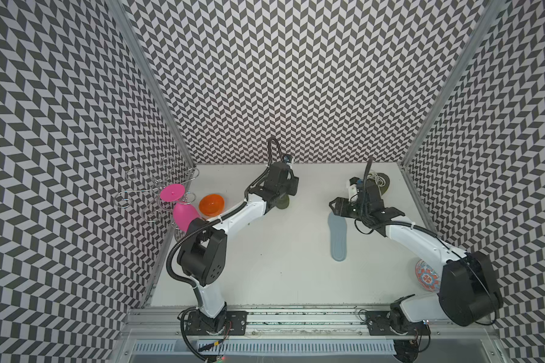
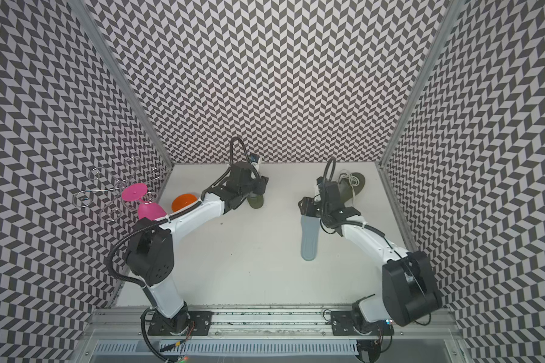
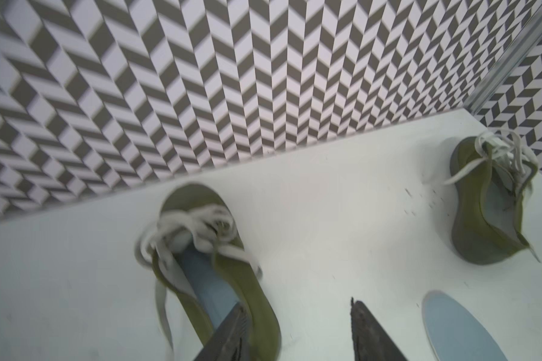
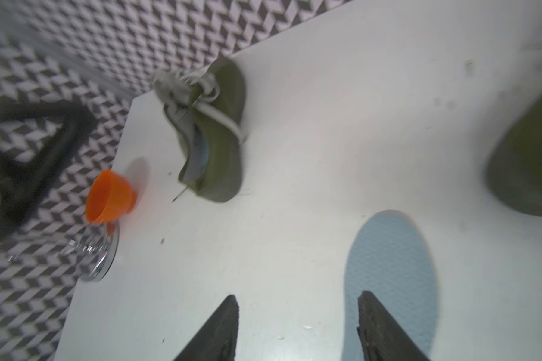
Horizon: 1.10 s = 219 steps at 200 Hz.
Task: Insert the insole into the shoe
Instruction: Move the shoe to the center of the board, then pick up the shoe at the center of the board.
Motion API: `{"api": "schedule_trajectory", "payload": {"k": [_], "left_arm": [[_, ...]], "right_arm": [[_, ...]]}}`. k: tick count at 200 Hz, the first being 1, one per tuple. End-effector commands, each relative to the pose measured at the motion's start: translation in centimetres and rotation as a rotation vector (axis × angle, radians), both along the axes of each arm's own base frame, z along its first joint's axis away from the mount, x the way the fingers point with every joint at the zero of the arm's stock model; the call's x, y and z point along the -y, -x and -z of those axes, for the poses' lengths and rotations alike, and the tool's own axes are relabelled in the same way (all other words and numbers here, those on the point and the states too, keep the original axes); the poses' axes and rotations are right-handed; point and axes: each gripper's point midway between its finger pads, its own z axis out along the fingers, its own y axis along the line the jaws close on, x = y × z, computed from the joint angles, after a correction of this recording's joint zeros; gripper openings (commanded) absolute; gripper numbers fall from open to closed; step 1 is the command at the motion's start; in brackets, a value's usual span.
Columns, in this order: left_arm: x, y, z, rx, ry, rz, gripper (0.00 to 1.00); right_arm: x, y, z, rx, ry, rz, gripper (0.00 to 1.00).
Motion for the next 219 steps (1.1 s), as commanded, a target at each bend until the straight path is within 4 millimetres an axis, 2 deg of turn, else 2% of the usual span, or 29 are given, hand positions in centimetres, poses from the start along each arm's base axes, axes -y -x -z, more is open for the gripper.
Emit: {"api": "schedule_trajectory", "payload": {"k": [1,8,23,48,68,88,117,159,182,219], "left_arm": [[0.9,4.6,-2.5,-0.022,0.181,-0.071,0.56],[1.1,5.6,-2.6,-0.023,0.196,-0.061,0.56],[1.6,6.9,-2.1,-0.039,0.195,-0.031,0.57],[2.3,7.9,-0.4,-0.09,0.134,0.015,0.56],[2.5,8.5,-0.1,-0.106,0.125,0.039,0.56],[2.5,8.9,-0.2,-0.104,0.128,0.059,0.57],[2.2,8.7,-0.5,-0.097,0.12,0.054,0.57],[2.1,8.5,-0.8,-0.098,0.147,0.07,0.57],[2.4,8.3,-1.2,-0.096,0.158,0.08,0.57],[2.2,7.9,-1.5,-0.087,0.137,0.086,0.57]], "right_arm": [[6.2,-1.4,-1.5,0.076,0.068,0.254,0.59],[7.6,-2.0,-1.5,0.084,0.092,0.3,0.58],[9.3,-3.6,-1.6,0.085,0.132,0.354,0.57],[9.9,-6.5,-1.0,0.044,0.178,0.354,0.57],[10.7,-8.4,0.2,-0.016,0.232,0.351,0.56],[10.8,-9.6,2.3,-0.084,0.258,0.326,0.56],[11.0,-10.0,5.2,-0.147,0.255,0.305,0.55],[11.1,-10.7,8.2,-0.212,0.26,0.269,0.55],[10.5,-12.0,8.6,-0.199,0.248,0.227,0.54],[9.6,-13.9,8.0,-0.185,0.238,0.175,0.53]]}}
